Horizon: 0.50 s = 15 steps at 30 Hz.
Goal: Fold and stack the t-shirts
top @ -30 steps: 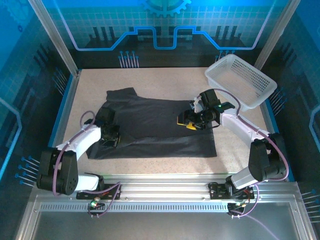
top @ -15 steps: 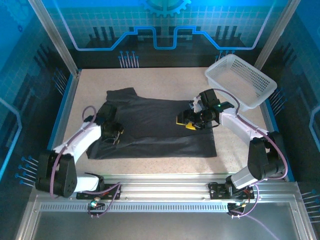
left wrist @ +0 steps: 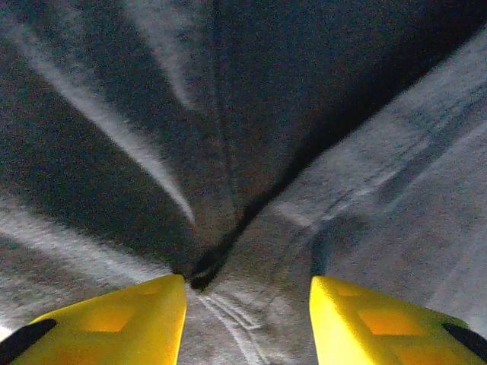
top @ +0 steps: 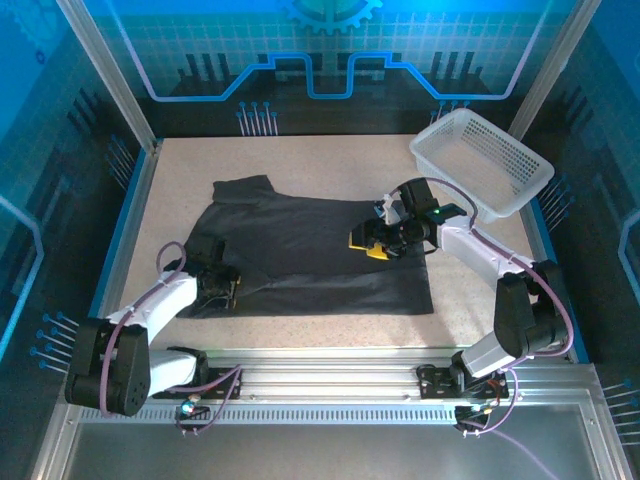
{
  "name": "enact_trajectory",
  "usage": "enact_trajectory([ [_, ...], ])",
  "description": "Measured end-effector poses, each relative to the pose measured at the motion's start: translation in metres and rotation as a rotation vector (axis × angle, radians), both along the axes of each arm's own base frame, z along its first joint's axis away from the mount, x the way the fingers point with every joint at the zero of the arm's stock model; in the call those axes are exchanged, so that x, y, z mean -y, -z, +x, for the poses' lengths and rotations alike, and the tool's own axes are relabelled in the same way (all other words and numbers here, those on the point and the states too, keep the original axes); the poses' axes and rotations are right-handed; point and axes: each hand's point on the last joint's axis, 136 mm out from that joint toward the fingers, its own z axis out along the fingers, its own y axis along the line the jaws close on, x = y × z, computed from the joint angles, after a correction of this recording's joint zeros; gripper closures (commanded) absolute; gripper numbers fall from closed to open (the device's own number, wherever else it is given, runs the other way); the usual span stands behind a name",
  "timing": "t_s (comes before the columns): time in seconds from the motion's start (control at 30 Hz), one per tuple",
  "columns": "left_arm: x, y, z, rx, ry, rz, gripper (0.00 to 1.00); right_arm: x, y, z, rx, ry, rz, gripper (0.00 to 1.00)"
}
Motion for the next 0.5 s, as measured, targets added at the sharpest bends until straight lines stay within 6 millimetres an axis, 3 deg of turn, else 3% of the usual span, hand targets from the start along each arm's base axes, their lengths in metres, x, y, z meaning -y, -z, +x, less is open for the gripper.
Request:
enact_trajectory([
  [0.5,-0.0003,-0.0051,0.0096,0.041,0.03,0.015,0.99,-0.0002,0.0,0.0009,0.005,0.001,0.001,0.31],
])
